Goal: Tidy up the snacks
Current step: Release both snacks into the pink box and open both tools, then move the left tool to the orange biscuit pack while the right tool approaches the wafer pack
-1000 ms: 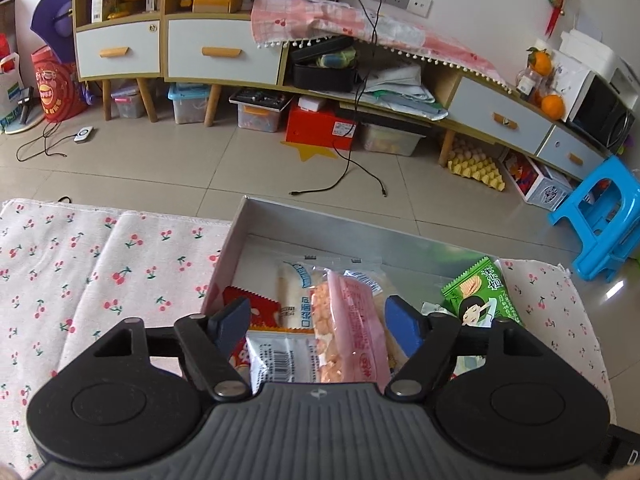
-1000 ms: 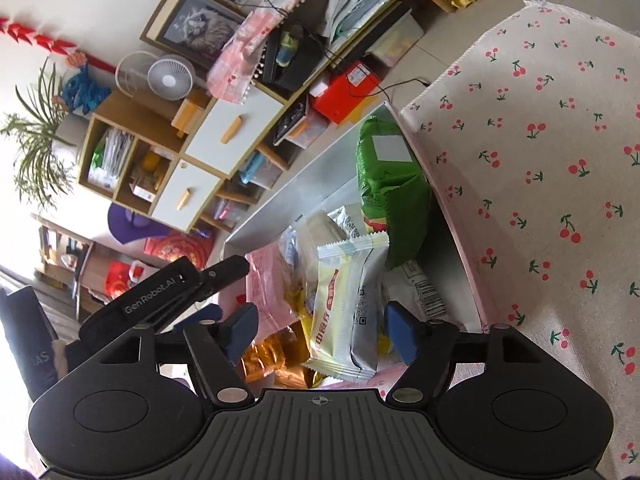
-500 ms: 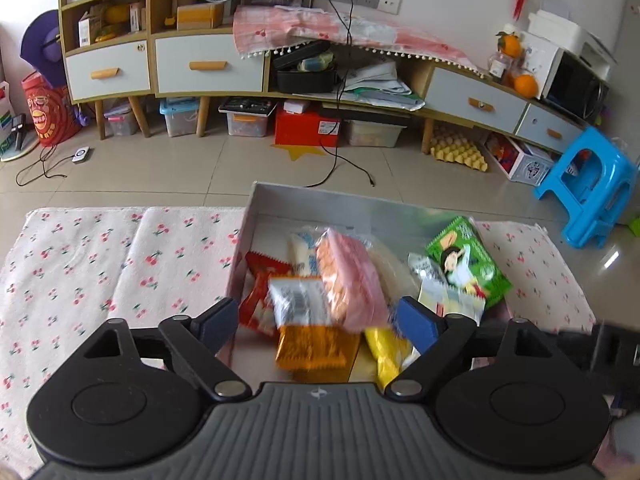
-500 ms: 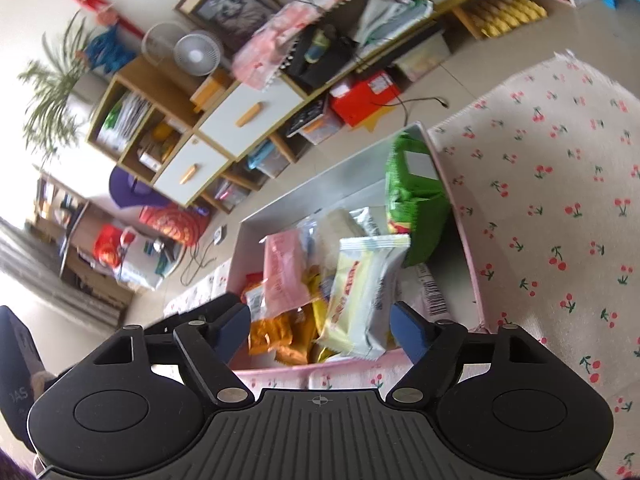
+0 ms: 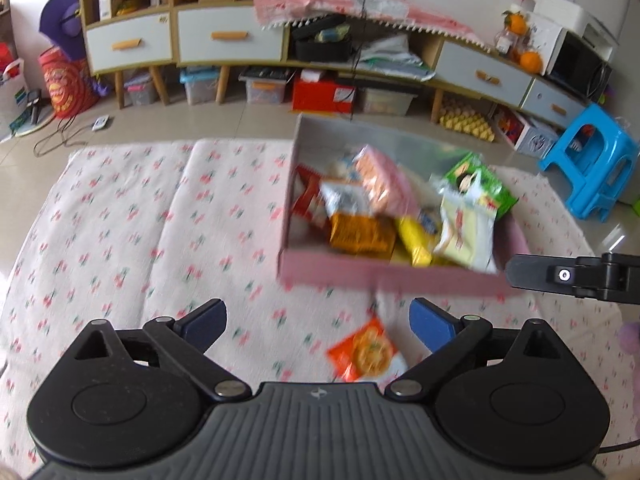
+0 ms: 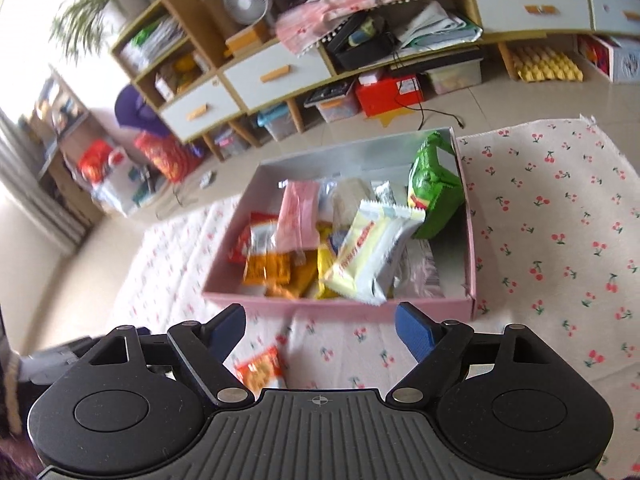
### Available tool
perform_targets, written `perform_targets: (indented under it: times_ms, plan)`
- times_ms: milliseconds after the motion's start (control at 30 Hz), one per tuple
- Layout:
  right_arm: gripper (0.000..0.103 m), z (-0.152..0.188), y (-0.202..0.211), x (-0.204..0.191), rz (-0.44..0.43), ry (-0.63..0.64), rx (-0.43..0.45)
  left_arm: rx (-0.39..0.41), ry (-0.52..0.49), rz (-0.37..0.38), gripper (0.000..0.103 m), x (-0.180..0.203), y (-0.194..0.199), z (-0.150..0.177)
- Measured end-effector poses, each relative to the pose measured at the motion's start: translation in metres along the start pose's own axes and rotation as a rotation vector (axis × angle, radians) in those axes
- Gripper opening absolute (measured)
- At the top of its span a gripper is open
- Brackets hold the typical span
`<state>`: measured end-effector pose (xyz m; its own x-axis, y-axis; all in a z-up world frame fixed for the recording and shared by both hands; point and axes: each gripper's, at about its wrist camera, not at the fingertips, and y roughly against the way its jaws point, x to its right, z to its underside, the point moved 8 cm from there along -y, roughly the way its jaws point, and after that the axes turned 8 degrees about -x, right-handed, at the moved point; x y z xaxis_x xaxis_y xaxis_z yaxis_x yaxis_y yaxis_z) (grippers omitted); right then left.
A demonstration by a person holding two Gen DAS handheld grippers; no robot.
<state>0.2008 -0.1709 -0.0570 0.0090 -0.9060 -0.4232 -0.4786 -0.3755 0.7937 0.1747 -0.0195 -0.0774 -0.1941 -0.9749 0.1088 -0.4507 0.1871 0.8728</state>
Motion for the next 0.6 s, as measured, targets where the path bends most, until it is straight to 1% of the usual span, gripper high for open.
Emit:
perform_targets:
  times_ms: [67,167,267,333,400,533,600]
  plan:
    - [0.084,0.007,0.001,-0.001,0.019,0.031,-0.012,-0.002,0.009,0.0,0.101,-0.002,0.002,0.006]
    - [0.084,0.019,0.002,0.003,0.063,0.084,-0.016,0.0,0.008,-0.004,0.101,-0.007,0.001,0.017]
    - [0.084,0.033,0.001,0.011,0.103,0.127,-0.039,-0.049,0.003,-0.029,0.101,-0.013,-0.004,0.027]
    - [0.084,0.042,-0.001,0.018,0.131,0.16,-0.055,-0.056,0.01,-0.02,0.101,-0.017,-0.005,0.033]
    - [0.084,0.049,-0.001,0.026,0.158,0.184,-0.061,-0.065,0.009,-0.028,0.101,-0.021,-0.006,0.039]
    - [0.084,0.059,0.0,0.04,0.18,0.199,-0.073,-0.074,0.007,-0.049,0.101,-0.028,-0.007,0.046]
    - [0.084,0.063,0.0,0.045,0.196,0.222,-0.077,-0.084,0.029,-0.037,0.101,-0.03,-0.008,0.048]
